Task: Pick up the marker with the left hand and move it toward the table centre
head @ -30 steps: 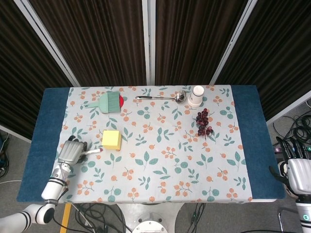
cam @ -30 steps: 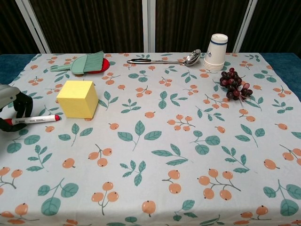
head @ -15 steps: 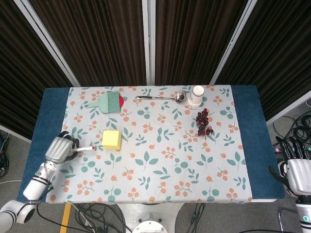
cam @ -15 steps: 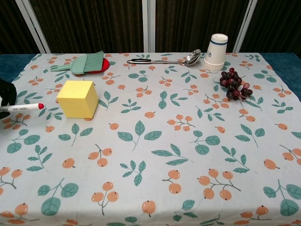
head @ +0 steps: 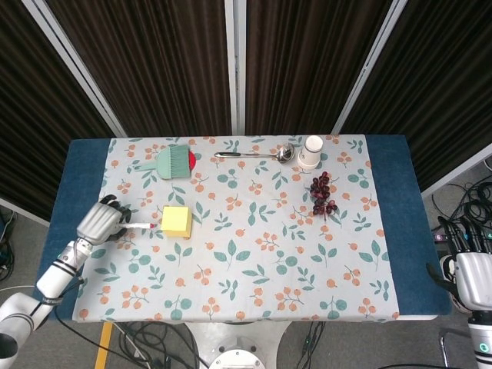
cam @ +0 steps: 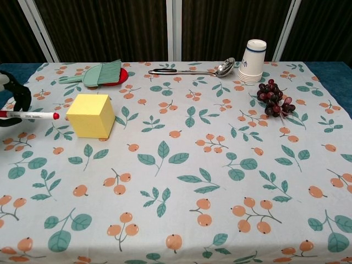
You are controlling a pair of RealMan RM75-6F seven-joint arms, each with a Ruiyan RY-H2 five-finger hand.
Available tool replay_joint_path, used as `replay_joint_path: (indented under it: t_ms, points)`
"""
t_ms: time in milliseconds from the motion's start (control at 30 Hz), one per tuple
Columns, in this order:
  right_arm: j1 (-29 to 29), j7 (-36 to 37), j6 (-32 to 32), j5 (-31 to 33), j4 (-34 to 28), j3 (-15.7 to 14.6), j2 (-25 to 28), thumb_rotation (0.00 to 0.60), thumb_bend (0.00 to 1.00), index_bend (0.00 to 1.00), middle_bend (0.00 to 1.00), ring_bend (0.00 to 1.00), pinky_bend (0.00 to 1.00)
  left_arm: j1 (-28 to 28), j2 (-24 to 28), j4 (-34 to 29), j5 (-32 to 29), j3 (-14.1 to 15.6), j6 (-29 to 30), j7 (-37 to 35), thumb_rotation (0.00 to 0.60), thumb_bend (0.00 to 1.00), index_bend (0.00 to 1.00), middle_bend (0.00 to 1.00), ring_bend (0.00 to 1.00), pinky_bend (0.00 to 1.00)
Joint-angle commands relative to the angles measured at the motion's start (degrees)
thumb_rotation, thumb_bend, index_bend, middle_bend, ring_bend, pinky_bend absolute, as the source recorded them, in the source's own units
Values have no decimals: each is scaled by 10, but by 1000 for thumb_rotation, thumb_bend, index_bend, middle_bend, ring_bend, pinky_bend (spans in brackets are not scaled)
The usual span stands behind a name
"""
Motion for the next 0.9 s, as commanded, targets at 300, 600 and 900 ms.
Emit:
replay_joint_path:
  t_ms: [300,600,900]
  points:
    - [1,-5,-4,7,-3,3,2,600,154,55,151,0,0,-36,-45,46,6,3,-26,-33,600,442,663,695,438,250]
    - [0,0,-3,8,1,4,2,600,153,55,152,0,0,-66,-71,32,3,-6,-33,-21,600,442,663,695,438,250]
    - [-4,9,0,9,7,4,2,600,153,55,152,0,0,-99,-82,-15,-11,-25,-55,21,600,445,663,695,438,250]
